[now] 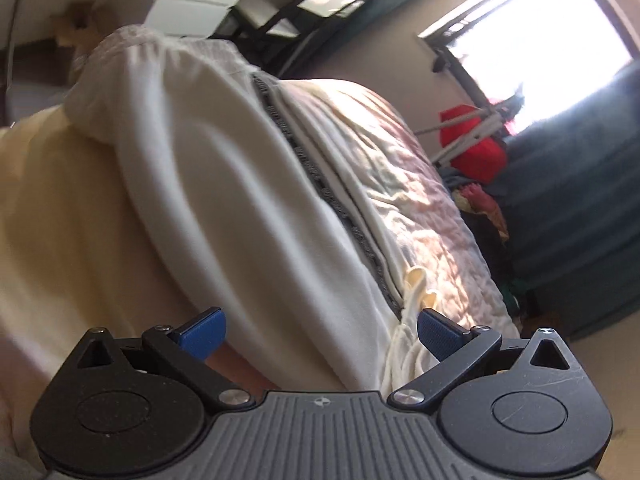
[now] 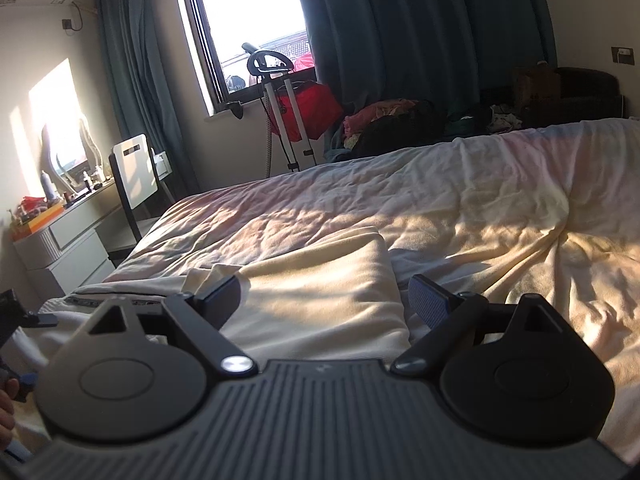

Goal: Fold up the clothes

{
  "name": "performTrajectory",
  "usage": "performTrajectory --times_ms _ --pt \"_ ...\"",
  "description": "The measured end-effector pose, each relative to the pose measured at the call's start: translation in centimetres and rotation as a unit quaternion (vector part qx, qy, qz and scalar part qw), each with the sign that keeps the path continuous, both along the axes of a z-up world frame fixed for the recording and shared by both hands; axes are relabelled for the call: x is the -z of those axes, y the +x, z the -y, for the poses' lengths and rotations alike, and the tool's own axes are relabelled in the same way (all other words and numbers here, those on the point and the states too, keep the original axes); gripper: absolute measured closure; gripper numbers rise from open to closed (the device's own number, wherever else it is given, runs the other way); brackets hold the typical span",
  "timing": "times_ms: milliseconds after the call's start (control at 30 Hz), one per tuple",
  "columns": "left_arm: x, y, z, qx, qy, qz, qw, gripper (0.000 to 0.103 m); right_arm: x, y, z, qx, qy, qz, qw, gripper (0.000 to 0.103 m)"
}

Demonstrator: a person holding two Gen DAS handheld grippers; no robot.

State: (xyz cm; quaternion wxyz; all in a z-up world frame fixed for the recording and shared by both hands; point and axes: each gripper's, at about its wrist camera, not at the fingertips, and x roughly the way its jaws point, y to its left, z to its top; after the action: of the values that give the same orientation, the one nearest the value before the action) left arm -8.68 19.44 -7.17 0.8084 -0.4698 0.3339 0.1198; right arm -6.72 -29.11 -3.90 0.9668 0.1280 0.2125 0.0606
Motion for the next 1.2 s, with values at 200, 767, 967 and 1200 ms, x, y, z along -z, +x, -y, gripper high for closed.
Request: performTrajectory --times_ms 200,767,967,1200 --pt "2.3 -0.1 -4.5 -0.084 -0.066 -0.058 0.9926 0.002 0.9 1.1 0.3 0.004 0.003 -0.028 1.000 0.011" --pt "4.8 -0.3 -12.1 -0.206 -0.053 0.048 0.9760 0.063 3.3 5.1 -4.2 -0.034 -0.045 -0.053 0.997 0.011" --pt "2.7 1.7 -10.4 -0.186 0.016 0.072 0.9799 0.085 6.6 8.4 -8.0 -0.082 -0.104 -0.109 0.985 0.011" --pt "-2.5 2.4 -5.8 -0.137 0.134 0.120 0.9741 0.087 5.2 6.8 -6.5 -0.058 -0.068 -0.108 0.990 0.011"
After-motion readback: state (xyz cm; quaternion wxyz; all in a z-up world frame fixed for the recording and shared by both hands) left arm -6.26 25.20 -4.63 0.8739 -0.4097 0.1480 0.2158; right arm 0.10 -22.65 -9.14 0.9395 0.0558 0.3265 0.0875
